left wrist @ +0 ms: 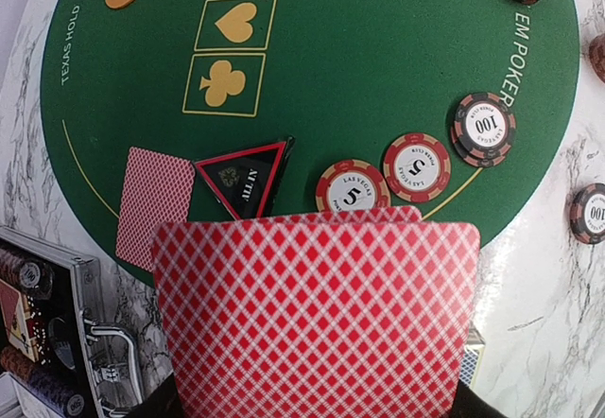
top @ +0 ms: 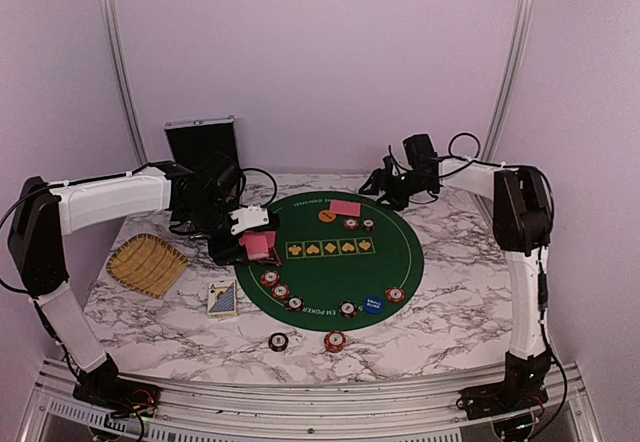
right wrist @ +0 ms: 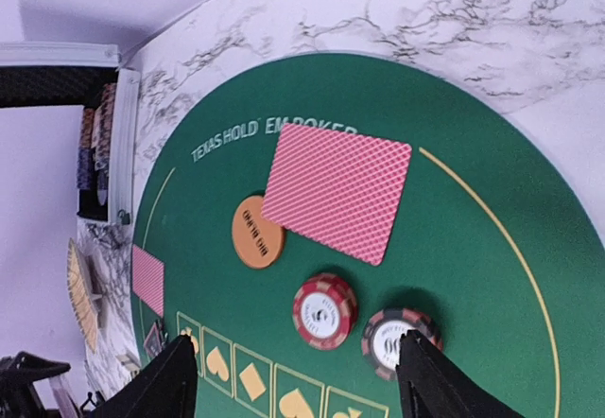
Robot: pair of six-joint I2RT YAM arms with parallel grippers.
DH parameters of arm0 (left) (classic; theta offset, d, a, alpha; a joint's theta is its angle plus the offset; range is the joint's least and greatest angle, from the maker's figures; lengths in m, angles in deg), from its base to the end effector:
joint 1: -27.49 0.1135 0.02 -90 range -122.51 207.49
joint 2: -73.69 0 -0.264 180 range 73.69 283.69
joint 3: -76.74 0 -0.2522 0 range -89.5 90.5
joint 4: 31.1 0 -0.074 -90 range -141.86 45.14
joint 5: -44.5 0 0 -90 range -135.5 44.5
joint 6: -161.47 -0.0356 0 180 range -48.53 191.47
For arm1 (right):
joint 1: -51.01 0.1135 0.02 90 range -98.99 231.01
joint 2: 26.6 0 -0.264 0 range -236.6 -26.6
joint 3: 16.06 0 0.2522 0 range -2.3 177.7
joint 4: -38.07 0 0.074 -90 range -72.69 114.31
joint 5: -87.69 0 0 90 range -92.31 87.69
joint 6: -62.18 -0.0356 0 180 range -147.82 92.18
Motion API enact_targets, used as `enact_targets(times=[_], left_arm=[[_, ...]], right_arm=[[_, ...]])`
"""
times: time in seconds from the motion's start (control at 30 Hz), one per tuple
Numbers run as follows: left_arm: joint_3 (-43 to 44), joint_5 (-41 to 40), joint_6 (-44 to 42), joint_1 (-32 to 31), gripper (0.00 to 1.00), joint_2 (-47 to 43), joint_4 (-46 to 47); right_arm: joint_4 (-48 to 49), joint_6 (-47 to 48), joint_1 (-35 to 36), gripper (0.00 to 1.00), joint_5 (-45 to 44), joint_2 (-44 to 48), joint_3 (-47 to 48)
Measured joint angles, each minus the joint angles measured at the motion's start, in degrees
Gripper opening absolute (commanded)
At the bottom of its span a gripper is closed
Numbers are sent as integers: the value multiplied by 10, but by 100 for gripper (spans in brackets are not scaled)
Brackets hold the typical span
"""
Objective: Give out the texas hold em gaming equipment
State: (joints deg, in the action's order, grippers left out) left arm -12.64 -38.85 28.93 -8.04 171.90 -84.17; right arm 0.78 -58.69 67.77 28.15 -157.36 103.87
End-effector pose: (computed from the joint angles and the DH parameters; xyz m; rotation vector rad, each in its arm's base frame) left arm 0.2916 -0.2133 0.2462 1.6821 2.0113 -0.1101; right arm 0.4831 0.1643 0.1881 0.0485 2.5101 1.0078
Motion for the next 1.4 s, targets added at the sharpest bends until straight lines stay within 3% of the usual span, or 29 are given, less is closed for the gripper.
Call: enact_targets(times=[0.27, 0.57, 0.87, 1.4], left_arm=[[0, 7, 2, 0, 0, 0, 0], [3, 10, 5, 0, 0, 0, 0], [14, 19, 14, 0, 0, 0, -1], [28, 25, 23, 0, 0, 2, -4]], right_arm=[[94, -13, 48, 98, 16, 160, -163], [184, -59, 162, 99, 59, 197, -304], [298, -139, 226, 99, 107, 193, -320], [420, -233, 257, 98, 163, 117, -313]])
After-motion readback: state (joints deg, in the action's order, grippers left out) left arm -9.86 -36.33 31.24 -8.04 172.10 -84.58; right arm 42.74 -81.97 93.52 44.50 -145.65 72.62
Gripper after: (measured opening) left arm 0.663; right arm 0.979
